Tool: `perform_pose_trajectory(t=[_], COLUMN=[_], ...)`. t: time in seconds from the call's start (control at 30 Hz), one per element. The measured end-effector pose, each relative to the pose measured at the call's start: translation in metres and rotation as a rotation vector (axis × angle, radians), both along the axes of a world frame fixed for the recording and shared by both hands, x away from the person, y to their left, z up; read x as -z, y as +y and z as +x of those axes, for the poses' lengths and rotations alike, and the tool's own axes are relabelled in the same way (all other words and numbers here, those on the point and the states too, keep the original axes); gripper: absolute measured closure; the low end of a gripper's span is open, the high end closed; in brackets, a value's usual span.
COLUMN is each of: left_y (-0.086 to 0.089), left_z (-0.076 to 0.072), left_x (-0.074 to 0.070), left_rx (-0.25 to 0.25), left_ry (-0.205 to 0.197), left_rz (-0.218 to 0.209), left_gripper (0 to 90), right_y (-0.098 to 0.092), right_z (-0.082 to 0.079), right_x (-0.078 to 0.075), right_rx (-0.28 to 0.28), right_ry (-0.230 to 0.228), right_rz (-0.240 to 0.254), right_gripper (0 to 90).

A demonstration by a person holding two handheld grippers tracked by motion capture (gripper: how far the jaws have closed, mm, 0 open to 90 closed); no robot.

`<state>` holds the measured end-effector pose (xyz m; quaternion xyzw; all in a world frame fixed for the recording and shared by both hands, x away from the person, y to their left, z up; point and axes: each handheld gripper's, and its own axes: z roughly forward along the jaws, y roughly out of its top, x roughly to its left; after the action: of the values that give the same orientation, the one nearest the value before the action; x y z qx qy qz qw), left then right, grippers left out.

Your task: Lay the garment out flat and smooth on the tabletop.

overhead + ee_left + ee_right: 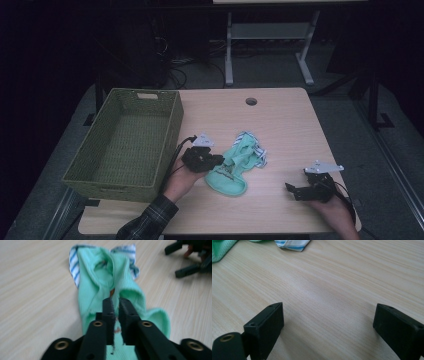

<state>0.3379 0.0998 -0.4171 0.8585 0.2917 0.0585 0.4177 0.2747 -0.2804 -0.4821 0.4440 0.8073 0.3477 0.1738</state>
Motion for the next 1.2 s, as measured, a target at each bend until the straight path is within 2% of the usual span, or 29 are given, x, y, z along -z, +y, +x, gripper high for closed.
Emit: perform_pose_trajectory(t=[0.07,0.13,0.17,0.33,0.47,0.5,0.53,0.7,0.73,0.87,0.93,1.07,1.2], left_y=[0.002,0.004,0.004,0.006,0.006,0.006,0.006,0.007,0.007,0.006,0.004,0.003,0.003], left_z=[-0.004,-0.008,-0.009,-0.018,-0.02,-0.021,-0.02,-0.017,-0.017,-0.016,-0.017,-0.017,-0.016], left_x=[0.002,0.004,0.005,0.015,0.021,0.023,0.025,0.029,0.03,0.034,0.035,0.038,0.041], left_rx=[-0.001,-0.003,-0.006,-0.002,0.001,0.001,-0.004,-0.015,-0.018,-0.014,-0.006,0.001,-0.003], left_ry=[-0.001,0.004,0.004,-0.008,0.006,0.011,0.015,0.013,0.019,0.027,0.023,0.035,0.044], left_rz=[0.024,0.031,0.037,0.12,0.15,0.159,0.168,0.178,0.183,0.196,0.209,0.226,0.219], left_gripper=[86.6,89.3,89.4,89.4,89.5,89.4,89.4,89.5,89.5,89.5,89.5,89.5,89.5], right_y=[0.0,-0.001,-0.001,0.003,0.01,0.013,0.018,0.028,0.033,0.04,0.046,0.055,0.061], right_z=[0.0,0.0,0.001,0.005,0.01,0.012,0.015,0.023,0.028,0.037,0.045,0.055,0.061], right_x=[0.0,0.0,0.0,-0.006,-0.01,-0.01,-0.013,-0.018,-0.021,-0.026,-0.028,-0.028,-0.024], right_rx=[-0.005,-0.008,-0.01,-0.008,-0.016,-0.019,-0.038,-0.054,-0.066,-0.079,-0.092,-0.106,-0.104], right_ry=[0.0,-0.001,0.001,0.02,0.022,0.022,0.021,0.022,0.024,0.022,-0.004,0.019,0.026], right_rz=[0.0,0.001,-0.002,-0.004,-0.001,0.004,0.012,0.045,0.068,0.085,0.099,0.098,0.113], right_gripper=[9.4,9.4,9.7,14.0,14.7,16.0,20.9,28.5,32.4,39.0,45.0,47.0,48.9])
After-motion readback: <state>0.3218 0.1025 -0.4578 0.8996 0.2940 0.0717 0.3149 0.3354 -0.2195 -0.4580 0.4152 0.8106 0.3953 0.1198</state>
